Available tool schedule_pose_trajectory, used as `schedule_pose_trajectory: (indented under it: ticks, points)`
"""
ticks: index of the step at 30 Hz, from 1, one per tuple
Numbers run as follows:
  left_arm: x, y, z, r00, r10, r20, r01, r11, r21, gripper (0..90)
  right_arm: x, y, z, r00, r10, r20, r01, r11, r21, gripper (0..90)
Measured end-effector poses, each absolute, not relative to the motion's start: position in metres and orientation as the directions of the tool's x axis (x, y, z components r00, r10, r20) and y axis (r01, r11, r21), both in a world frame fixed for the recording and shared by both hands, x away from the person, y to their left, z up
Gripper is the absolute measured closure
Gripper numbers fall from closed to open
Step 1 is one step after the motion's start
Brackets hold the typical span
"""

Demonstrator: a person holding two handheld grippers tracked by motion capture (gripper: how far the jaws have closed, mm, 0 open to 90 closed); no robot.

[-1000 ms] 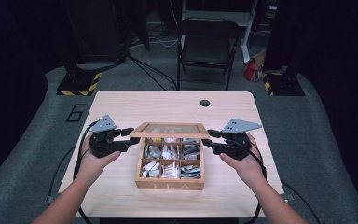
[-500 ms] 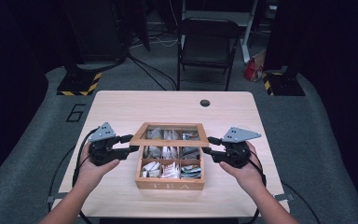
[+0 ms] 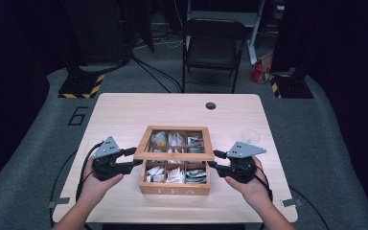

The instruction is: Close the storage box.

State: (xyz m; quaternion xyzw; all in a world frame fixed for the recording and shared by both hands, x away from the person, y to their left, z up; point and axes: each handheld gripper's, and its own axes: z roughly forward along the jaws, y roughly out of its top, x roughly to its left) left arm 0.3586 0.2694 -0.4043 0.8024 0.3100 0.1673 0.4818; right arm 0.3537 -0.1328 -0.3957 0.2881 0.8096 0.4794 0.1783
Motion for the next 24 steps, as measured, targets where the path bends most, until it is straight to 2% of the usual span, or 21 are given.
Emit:
schedule_pose_trajectory:
  ticks: [6,14,19,24]
  points:
    - [0.348,0.27,-0.42,0.758,0.652,-0.019,0.318,-0.343,0.884,52.3,0.345,-0.134,-0.411,-0.771,0.637,0.011,0.31,0.36,0.88,56.1]
    - [0.34,0.27,-0.443,0.77,0.637,-0.04,0.341,-0.358,0.869,52.3,0.334,-0.133,-0.433,-0.774,0.633,0.02,0.326,0.371,0.869,54.8]
    - [0.335,0.268,-0.449,0.78,0.626,-0.007,0.324,-0.395,0.86,52.2,0.33,-0.132,-0.44,-0.78,0.626,0.008,0.323,0.392,0.861,53.4]
    - [0.328,0.267,-0.454,0.785,0.618,-0.032,0.347,-0.397,0.849,51.5,0.326,-0.132,-0.448,-0.778,0.627,0.039,0.352,0.384,0.853,52.9]
